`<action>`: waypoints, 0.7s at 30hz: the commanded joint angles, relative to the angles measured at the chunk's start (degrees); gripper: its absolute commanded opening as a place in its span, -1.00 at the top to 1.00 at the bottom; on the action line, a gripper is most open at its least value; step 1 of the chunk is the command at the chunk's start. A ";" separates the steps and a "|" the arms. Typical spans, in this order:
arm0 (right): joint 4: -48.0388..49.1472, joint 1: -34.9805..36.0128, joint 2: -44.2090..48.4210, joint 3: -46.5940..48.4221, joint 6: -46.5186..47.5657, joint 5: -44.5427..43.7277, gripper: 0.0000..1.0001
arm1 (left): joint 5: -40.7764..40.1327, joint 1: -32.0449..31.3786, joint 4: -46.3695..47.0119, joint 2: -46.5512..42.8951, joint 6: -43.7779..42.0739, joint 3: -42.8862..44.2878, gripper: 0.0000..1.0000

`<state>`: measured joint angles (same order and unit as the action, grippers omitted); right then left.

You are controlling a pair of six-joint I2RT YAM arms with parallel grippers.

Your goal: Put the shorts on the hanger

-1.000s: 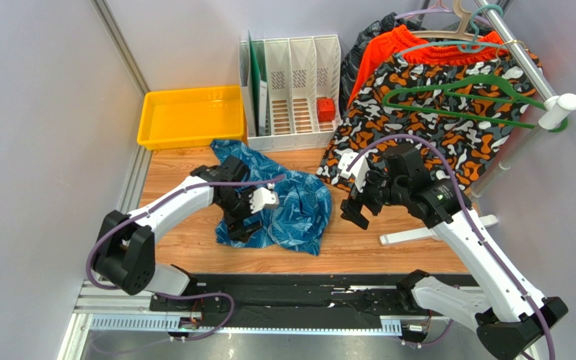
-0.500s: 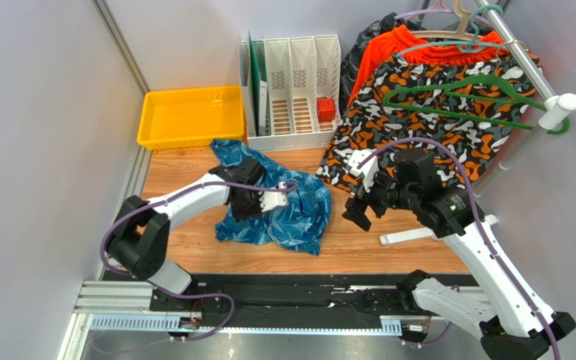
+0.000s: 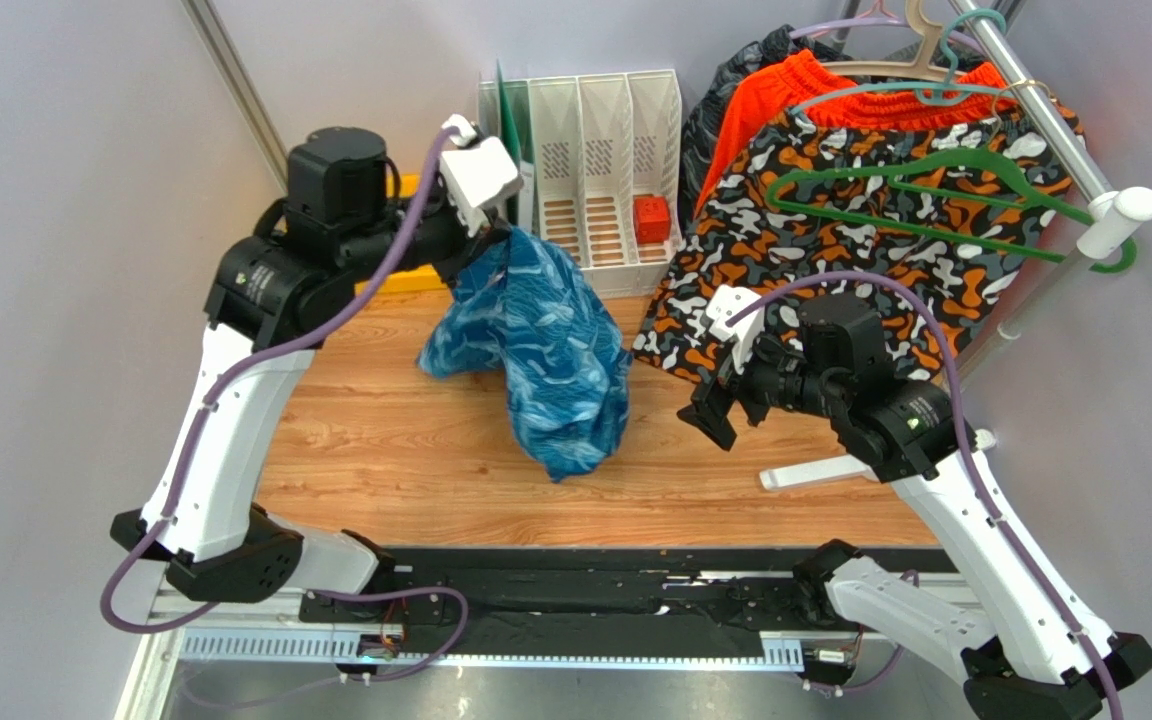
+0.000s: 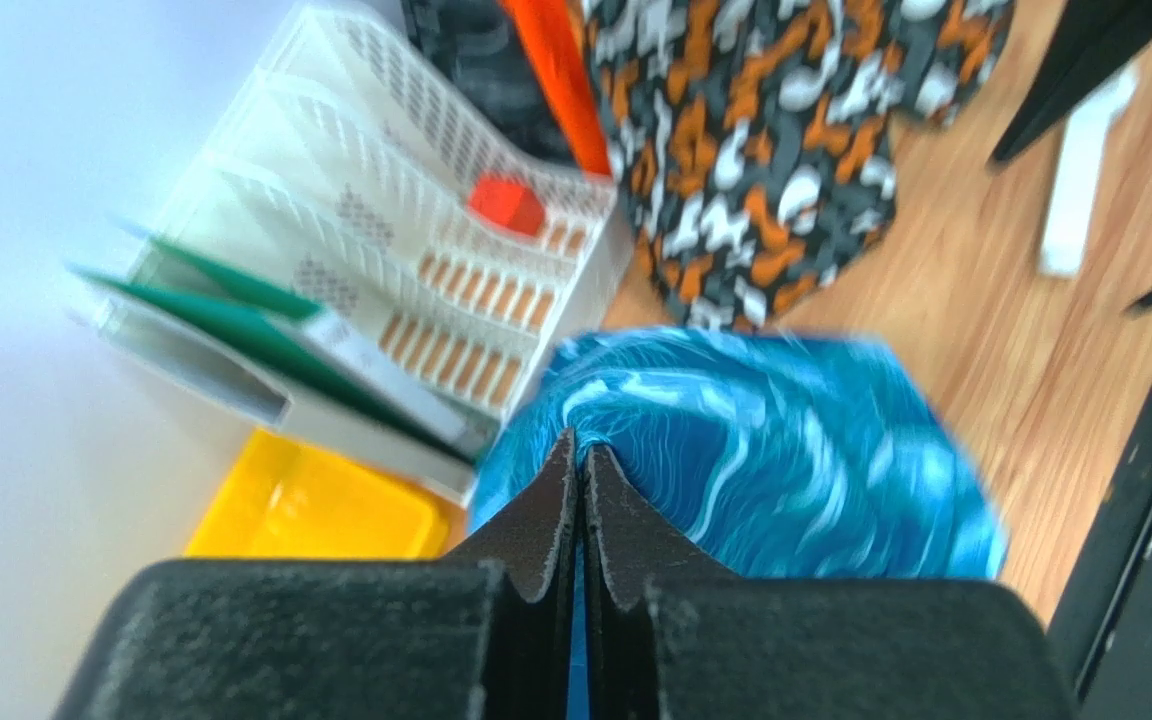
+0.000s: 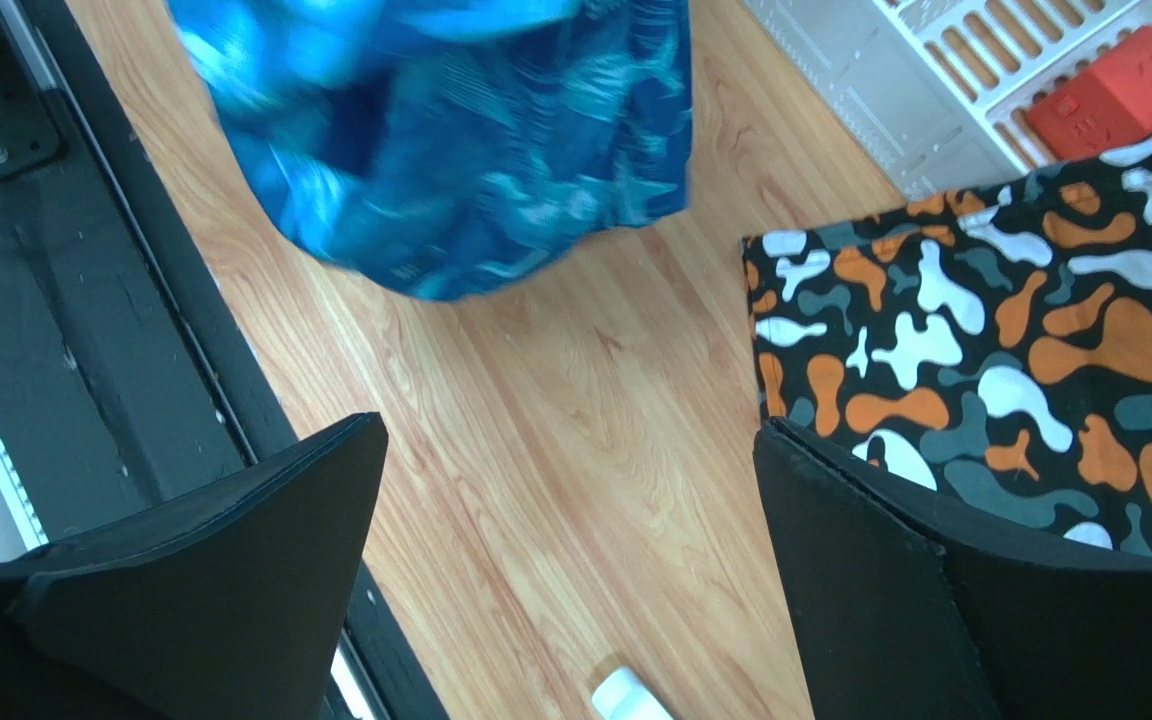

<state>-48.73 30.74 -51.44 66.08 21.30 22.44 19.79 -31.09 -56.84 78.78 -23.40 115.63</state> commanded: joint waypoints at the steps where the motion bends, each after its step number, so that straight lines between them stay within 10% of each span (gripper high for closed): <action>1: 7.15 0.20 0.20 0.98 -2.84 2.43 -1.00 | 5.43 0.07 2.69 4.43 9.24 10.38 1.00; 10: 16.74 5.11 -4.80 2.03 -9.61 4.46 -1.00 | -2.72 -1.34 4.88 12.18 10.03 27.62 1.00; 21: 42.17 20.13 -10.60 -8.86 -12.68 -5.80 -1.00 | -11.27 -1.34 13.68 7.97 11.71 25.87 1.00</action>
<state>-24.29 44.53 -59.86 58.94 10.72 23.70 11.35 -32.23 -49.84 89.73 -13.58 141.05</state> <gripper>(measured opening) 0.997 0.003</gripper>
